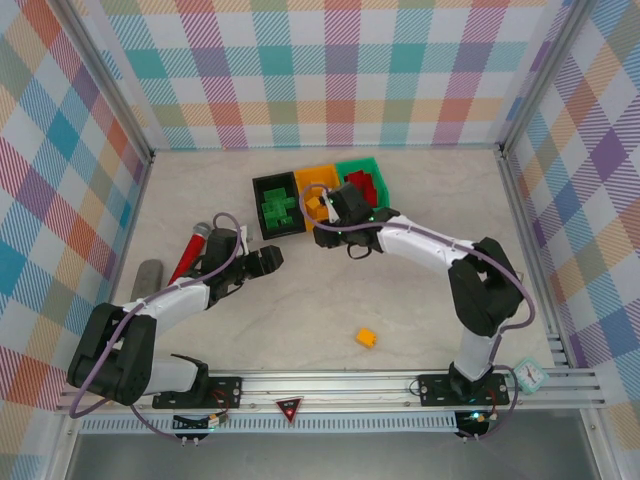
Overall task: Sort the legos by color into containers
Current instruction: Place the lego in the container.
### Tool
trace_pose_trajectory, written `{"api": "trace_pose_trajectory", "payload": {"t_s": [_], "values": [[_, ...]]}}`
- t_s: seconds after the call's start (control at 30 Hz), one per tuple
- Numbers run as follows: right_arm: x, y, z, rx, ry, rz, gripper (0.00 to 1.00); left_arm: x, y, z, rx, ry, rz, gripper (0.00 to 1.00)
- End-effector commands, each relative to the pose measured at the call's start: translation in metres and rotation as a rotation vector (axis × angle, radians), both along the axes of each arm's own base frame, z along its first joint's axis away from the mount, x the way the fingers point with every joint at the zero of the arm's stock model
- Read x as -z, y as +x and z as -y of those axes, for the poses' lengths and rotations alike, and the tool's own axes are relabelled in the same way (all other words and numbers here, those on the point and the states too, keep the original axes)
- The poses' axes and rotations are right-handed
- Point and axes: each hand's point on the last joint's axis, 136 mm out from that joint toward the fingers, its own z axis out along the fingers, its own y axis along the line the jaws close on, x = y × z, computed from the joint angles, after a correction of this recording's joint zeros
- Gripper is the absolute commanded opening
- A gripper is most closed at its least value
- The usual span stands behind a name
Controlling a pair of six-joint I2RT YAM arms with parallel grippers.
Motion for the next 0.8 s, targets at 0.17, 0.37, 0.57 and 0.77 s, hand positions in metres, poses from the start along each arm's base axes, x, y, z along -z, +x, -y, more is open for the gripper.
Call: {"api": "trace_pose_trajectory", "payload": {"t_s": [0.17, 0.37, 0.57, 0.77], "values": [[-0.017, 0.056, -0.011, 0.000, 0.015, 0.002, 0.30, -0.004, 0.004, -0.001, -0.001, -0.019, 0.005, 0.77], [-0.014, 0.093, -0.018, 0.010, -0.020, -0.026, 0.39, -0.006, 0.004, 0.001, 0.005, -0.030, 0.006, 0.77], [-0.003, 0.101, -0.024, -0.003, -0.028, -0.076, 0.55, -0.010, 0.003, 0.001, 0.006, -0.032, 0.012, 0.77], [-0.006, 0.078, -0.028, -0.043, 0.028, -0.099, 0.57, -0.012, 0.002, 0.002, 0.012, -0.038, 0.018, 0.77]]}}
